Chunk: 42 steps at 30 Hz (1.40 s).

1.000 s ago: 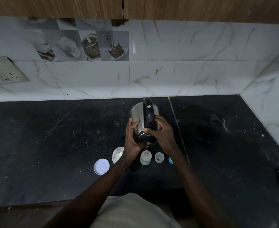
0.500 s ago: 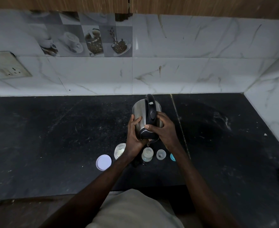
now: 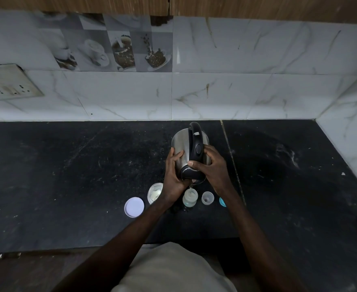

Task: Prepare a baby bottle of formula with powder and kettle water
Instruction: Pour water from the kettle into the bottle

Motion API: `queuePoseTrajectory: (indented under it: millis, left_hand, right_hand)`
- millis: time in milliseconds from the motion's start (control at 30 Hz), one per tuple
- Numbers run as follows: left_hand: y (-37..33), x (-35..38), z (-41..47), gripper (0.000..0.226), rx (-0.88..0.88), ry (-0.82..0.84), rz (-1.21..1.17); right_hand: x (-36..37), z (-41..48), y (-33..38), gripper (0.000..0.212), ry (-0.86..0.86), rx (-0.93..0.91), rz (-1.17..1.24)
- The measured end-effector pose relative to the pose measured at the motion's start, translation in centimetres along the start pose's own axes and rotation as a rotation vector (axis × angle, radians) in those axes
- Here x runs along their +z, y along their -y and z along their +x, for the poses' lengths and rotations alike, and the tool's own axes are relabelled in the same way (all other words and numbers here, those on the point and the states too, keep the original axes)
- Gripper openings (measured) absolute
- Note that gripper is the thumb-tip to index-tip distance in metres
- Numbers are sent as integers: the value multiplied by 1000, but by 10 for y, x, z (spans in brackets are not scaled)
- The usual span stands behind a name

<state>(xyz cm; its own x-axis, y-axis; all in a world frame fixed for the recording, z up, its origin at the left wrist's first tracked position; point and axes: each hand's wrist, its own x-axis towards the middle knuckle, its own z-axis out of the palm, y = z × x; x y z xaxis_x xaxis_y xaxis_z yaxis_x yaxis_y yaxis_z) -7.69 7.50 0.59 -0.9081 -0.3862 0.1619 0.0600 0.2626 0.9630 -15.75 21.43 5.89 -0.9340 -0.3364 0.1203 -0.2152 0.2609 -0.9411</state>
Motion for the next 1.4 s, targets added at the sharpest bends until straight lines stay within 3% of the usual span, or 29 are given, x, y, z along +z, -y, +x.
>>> queuePoseTrajectory:
  millis: [333,500,633,733,833,1033,1267,1400]
  left_hand:
    - [6,-1,29,102,-180,70,-112]
    - [-3,-11,56,94,-376,43,-297]
    - [-18,-27,86,82,-576,19,-342]
    - [-22,-42,113,87,-684,31,-329]
    - [-20,-53,140,99,-704,92,-336]
    - [-34,-62,172,50,-744,129,-315]
    - [-33,-63,185,50,-892,231,-296]
    - [-28,-64,189,42,-1002,234,-263]
  right_hand:
    - [-1,24,11,34,17,86,59]
    - [10,59,13,52,115,175,-2]
    - [20,91,20,52,253,260,37]
    - [30,116,24,41,311,285,59]
    - [39,140,25,46,338,313,27]
    - [46,171,36,35,348,399,39]
    - [52,184,35,40,376,464,-10]
    - [54,183,31,32,383,481,7]
